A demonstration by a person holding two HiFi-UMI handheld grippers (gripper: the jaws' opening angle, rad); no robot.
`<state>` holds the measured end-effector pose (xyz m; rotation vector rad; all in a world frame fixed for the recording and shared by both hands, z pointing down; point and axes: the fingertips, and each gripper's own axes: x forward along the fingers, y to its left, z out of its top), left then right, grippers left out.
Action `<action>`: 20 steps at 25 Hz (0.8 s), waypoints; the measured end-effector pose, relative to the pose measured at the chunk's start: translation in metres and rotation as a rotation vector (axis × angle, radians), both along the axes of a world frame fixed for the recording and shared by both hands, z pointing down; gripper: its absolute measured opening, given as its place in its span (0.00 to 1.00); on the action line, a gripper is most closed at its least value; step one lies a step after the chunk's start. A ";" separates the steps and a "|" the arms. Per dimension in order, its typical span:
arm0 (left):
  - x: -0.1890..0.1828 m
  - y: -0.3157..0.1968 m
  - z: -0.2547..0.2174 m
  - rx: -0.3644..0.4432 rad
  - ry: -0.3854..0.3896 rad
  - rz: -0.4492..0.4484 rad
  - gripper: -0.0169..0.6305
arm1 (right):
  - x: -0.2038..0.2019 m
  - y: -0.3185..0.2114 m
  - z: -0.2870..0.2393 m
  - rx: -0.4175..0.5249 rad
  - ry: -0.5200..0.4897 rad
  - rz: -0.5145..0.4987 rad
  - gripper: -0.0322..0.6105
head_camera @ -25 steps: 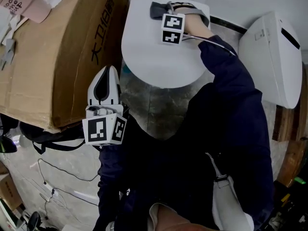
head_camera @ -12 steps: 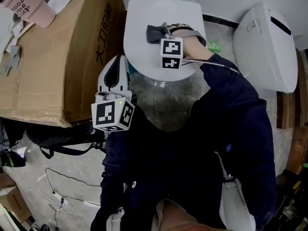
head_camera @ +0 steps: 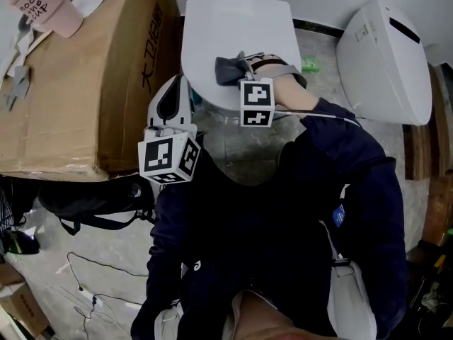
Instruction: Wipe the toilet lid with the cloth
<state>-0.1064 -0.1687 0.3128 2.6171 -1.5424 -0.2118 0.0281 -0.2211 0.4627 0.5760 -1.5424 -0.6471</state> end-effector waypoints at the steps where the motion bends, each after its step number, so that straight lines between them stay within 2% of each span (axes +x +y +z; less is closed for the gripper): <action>1: 0.000 0.000 0.000 0.001 0.003 0.002 0.05 | -0.001 0.006 0.000 -0.004 -0.001 -0.001 0.15; 10: 0.006 0.002 0.001 0.003 0.013 0.026 0.05 | -0.011 0.046 0.003 -0.038 -0.013 -0.017 0.15; 20: 0.007 0.006 0.000 0.006 0.014 0.031 0.05 | -0.013 0.062 0.005 -0.071 -0.026 0.003 0.15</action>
